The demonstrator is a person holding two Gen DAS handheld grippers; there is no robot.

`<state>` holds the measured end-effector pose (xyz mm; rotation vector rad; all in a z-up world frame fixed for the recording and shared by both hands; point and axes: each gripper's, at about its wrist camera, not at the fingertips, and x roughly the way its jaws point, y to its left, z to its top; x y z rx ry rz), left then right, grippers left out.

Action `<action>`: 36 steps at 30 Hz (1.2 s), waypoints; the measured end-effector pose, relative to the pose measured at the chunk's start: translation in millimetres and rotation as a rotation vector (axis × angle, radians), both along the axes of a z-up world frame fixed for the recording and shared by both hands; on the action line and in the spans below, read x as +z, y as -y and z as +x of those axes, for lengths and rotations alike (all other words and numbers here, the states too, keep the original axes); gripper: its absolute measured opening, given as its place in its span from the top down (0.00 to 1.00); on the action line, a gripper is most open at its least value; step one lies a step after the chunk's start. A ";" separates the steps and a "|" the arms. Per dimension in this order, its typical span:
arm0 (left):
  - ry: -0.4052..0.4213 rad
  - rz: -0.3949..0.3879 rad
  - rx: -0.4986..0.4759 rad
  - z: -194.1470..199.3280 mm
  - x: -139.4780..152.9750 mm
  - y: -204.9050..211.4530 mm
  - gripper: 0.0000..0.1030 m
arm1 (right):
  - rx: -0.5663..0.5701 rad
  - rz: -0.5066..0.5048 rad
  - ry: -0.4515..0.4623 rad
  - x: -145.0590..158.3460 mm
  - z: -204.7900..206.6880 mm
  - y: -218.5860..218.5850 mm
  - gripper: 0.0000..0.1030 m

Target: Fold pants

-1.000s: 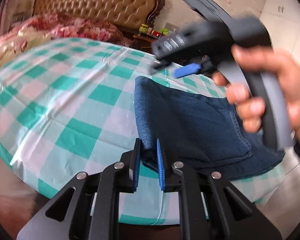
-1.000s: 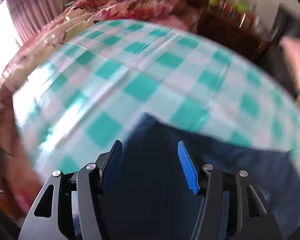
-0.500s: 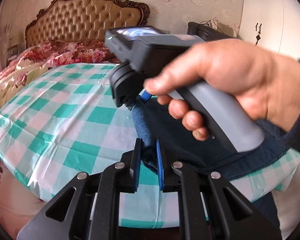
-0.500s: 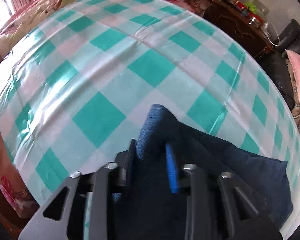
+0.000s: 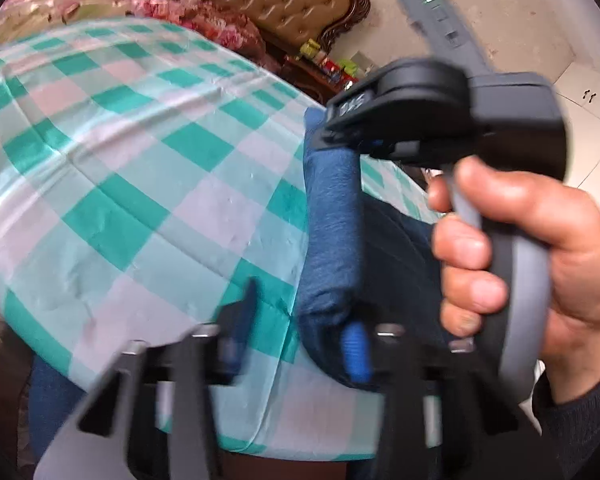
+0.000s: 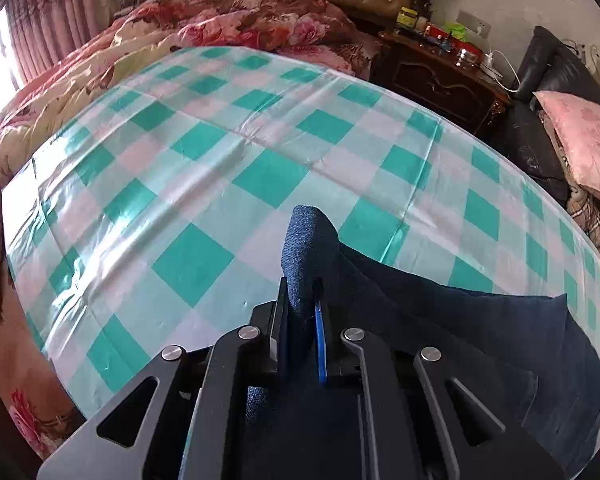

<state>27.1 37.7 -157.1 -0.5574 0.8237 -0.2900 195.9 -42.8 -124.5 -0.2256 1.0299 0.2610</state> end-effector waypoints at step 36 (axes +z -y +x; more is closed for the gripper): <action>0.528 0.448 -0.349 -28.6 159.3 232.6 0.89 | -0.234 0.375 0.214 126.0 -26.4 259.2 0.91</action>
